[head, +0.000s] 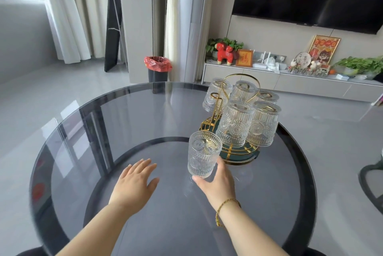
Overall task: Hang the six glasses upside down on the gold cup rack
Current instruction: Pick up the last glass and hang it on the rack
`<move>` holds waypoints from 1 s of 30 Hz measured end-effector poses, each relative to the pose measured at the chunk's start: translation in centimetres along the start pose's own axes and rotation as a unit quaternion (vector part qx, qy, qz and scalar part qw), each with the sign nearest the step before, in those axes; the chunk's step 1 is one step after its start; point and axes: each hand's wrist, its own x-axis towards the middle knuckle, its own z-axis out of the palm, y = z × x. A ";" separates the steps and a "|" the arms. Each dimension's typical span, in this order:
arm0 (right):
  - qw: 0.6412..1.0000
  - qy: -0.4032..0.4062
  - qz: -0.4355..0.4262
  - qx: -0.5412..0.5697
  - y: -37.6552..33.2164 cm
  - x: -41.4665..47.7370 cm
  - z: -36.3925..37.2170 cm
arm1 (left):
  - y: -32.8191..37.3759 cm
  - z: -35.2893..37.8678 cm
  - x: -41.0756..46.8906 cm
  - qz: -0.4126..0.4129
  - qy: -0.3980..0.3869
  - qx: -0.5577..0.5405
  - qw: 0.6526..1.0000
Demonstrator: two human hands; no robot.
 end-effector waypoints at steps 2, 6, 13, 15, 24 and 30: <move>1.000 0.006 0.003 -0.024 -0.3 0.6 0.5 | 0.0 0.1 0.0 0.000 0.002 0.000 1.000; 0.999 0.033 0.019 -0.039 -0.7 1.3 1.1 | -0.1 0.2 0.0 -0.001 0.004 -0.003 1.000; 0.999 0.036 0.033 -0.006 -0.6 1.8 1.3 | -0.2 0.4 0.0 -0.002 0.012 -0.006 1.000; 0.999 0.024 0.040 0.012 -0.5 1.8 1.3 | -0.2 0.3 0.0 -0.001 0.011 -0.006 1.000; 0.994 0.006 0.020 0.103 -0.9 1.0 0.7 | -0.2 0.3 -0.1 -0.001 0.013 -0.014 1.000; 0.991 -0.040 -0.035 0.122 -2.2 0.0 -0.6 | -0.2 0.2 -0.1 -0.001 0.010 -0.007 1.000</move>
